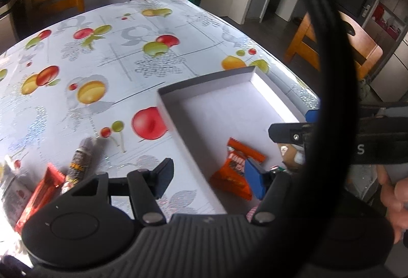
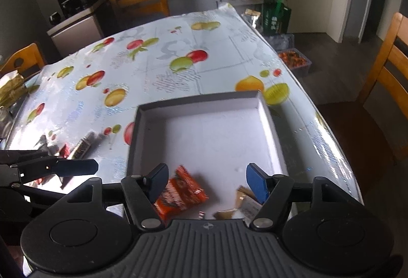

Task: Organize snacks
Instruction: 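Move both grippers back from the box to the snacks on the table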

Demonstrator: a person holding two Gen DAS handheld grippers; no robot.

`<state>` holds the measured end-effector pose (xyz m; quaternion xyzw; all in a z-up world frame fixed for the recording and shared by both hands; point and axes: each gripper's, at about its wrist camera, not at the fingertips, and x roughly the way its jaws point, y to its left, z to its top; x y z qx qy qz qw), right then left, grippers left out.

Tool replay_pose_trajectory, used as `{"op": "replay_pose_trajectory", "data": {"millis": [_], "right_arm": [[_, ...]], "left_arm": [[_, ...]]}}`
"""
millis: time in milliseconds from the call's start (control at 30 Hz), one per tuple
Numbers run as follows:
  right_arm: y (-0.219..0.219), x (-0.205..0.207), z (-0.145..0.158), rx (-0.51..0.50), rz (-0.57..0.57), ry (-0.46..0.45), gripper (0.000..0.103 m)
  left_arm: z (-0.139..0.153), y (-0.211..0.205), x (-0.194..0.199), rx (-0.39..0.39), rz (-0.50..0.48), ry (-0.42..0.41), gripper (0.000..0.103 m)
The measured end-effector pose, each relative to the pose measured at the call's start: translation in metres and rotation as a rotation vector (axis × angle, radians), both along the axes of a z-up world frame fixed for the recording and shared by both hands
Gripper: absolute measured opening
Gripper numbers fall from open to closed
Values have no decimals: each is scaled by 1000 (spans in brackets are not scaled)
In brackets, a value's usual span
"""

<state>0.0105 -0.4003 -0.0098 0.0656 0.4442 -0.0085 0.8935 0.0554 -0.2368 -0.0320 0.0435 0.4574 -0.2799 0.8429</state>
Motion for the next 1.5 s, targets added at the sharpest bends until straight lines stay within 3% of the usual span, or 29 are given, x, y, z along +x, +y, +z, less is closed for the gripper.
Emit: {"op": "replay_pose_trajectory", "data": {"millis": [900, 1233, 1500], "right_arm": [[86, 1, 12, 22, 152, -39, 74], [120, 9, 7, 26, 226, -23, 74], [143, 15, 1, 28, 282, -4, 74]], "left_arm": [[1, 107, -29, 26, 175, -1, 61], [-15, 155, -54, 75, 222, 33, 61], [-26, 169, -67, 110, 208, 34, 61]]}}
